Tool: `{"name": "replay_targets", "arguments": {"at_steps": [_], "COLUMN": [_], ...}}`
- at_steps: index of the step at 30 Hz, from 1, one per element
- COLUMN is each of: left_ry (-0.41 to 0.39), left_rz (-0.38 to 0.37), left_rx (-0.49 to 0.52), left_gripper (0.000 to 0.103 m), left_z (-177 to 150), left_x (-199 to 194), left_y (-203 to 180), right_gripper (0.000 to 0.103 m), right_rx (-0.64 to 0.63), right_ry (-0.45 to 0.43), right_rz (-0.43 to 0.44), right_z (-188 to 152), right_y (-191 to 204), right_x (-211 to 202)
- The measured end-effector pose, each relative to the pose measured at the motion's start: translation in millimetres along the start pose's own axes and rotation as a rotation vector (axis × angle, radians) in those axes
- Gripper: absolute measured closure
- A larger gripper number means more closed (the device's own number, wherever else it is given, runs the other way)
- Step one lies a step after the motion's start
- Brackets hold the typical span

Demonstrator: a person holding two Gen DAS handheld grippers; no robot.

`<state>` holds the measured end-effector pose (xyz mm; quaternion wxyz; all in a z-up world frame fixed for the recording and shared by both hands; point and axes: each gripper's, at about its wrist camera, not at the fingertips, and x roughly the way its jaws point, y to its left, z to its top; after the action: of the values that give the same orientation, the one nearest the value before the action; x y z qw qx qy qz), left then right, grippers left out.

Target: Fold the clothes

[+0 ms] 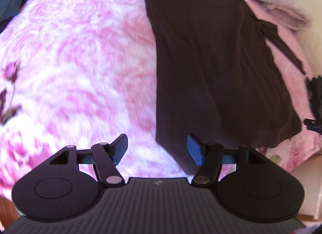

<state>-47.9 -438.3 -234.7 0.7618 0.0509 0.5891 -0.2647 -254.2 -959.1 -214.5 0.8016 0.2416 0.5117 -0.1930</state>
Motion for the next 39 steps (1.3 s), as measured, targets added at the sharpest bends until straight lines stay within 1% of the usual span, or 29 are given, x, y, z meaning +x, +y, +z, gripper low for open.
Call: {"name": "replay_targets", "arguments": {"at_steps": [3,5,7,9,11,14,16,19,21,22,24,26,28,29,30,31,32,33,34,36,37,39], "left_ry": [0.018,0.040,0.045,0.045,0.034,0.005,-0.029,-0.075,-0.079,-0.078,-0.080,-0.059,-0.029,-0.010,0.016,0.041,0.057,0.058,0.059,0.052,0.045,0.033], "left_rz": [0.065,0.096,0.091,0.079,0.041,-0.049,-0.081,-0.092,-0.089,-0.102,-0.142,-0.201,-0.264,-0.279,-0.270,-0.262,-0.257,-0.256,-0.255,-0.253,-0.251,-0.252], "left_rx": [-0.008,0.020,0.040,0.029,-0.014,-0.065,-0.046,0.009,0.031,0.036,0.042,0.039,0.036,0.035,0.035,0.035,0.037,0.040,0.043,0.048,0.055,0.072], "left_gripper": [0.042,0.042,0.042,0.042,0.042,0.045,0.045,0.044,0.044,0.044,0.040,0.040,0.061,0.079,0.090,0.093,0.097,0.098,0.099,0.100,0.100,0.100], "left_z": [-12.8,-18.9,-24.2,-26.9,-28.4,-27.9,-25.5,-19.1,-13.4,-10.4,-4.9,-0.4,3.8,4.7,3.9,3.2,2.2,1.1,0.0,0.3,1.1,2.8], "left_x": [-3.1,-4.0,-4.1,-0.2,3.9,9.9,11.7,15.4,23.1,28.1,34.0,36.6,39.0,40.0,40.7,41.5,41.5,40.7,39.8,35.4,31.2,19.0], "left_y": [-11.2,-16.8,-17.7,-13.2,-7.8,-6.2,-10.5,-12.0,-7.9,-5.2,-0.5,0.7,1.5,1.1,-0.3,-1.7,-2.7,-3.4,-4.0,-4.6,-4.9,-4.2], "right_gripper": [0.041,0.041,0.041,0.041,0.041,0.042,0.042,0.042,0.042,0.042,0.042,0.042,0.042,0.042,0.042,0.042,0.049,0.062,0.081,0.087,0.092,0.094], "right_rx": [0.015,0.012,0.022,0.030,0.041,0.078,0.076,0.091,0.071,0.058,0.068,0.068,0.057,0.050,0.053,0.056,0.059,0.062,0.065,0.071,0.074,0.081], "right_ry": [0.031,0.050,0.055,0.048,0.033,0.016,0.001,0.003,0.018,0.020,0.014,0.006,0.006,0.009,0.023,0.036,0.049,0.062,0.076,0.102,0.116,0.141], "right_rz": [0.132,0.187,0.229,0.256,0.278,0.307,0.298,0.302,0.325,0.331,0.349,0.351,0.353,0.360,0.370,0.379,0.389,0.399,0.409,0.429,0.439,0.458], "right_z": [2.4,1.6,-0.3,-2.2,-2.7,-1.2,1.4,1.6,1.2,1.8,3.4,4.9,6.3,7.0,7.9,8.7,9.6,10.5,11.3,13.1,13.9,15.8], "right_y": [-28.5,-39.7,-47.7,-51.8,-55.4,-60.8,-59.6,-57.7,-54.8,-54.1,-56.2,-57.7,-58.5,-58.8,-60.2,-61.6,-63.0,-64.4,-65.7,-68.5,-69.9,-72.8], "right_x": [9.0,17.3,23.5,27.8,30.0,30.5,30.8,29.1,30.4,31.3,33.2,34.9,36.6,37.4,38.0,38.6,39.2,39.8,40.4,41.6,42.2,42.9]}}
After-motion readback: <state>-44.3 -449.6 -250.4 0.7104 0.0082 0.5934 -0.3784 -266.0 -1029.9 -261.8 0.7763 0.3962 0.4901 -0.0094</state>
